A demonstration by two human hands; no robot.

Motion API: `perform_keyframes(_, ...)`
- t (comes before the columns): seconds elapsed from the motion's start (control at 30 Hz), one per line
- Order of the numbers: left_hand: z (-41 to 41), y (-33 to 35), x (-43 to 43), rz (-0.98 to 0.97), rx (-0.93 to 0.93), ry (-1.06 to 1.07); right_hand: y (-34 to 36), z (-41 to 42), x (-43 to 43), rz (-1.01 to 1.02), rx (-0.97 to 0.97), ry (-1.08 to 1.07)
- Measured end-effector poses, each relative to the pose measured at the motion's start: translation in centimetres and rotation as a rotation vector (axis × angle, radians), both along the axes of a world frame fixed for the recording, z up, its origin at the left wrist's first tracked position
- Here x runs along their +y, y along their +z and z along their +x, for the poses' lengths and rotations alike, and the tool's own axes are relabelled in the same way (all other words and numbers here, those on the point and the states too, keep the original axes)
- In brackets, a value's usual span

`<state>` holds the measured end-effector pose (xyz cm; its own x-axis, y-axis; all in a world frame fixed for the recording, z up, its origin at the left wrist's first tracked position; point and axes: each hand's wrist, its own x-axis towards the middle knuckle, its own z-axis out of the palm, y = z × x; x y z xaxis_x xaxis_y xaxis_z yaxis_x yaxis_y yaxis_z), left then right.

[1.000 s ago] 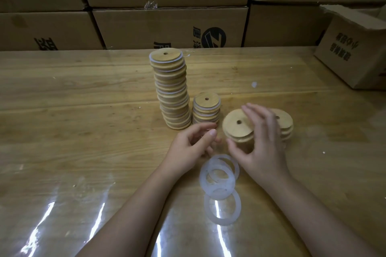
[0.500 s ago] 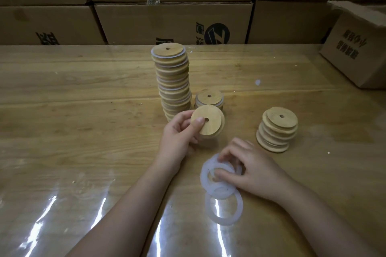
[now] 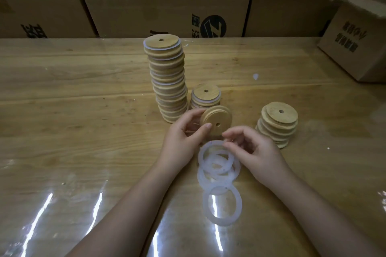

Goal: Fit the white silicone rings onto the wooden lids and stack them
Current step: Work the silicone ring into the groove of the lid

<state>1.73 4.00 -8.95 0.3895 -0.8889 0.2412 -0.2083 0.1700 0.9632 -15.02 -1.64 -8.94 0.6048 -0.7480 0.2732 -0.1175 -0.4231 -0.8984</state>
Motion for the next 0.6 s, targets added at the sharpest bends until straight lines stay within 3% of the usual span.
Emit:
perform_keyframes(0.17, -0.1, 0.1, 0.3, 0.000, -0.083, -0.010, 0.3, 0.1, -0.2, -0.134, -0.062, -0.097)
perform_keyframes(0.37, -0.6, 0.3, 0.7, -0.070, -0.250, 0.028, -0.1, 0.2, 0.0, 0.001, -0.172, -0.169)
perform_keyframes(0.6, -1.0, 0.3, 0.9, -0.159, -0.449, -0.024, 0.2, 0.6, -0.2, -0.220, -0.141, -0.195)
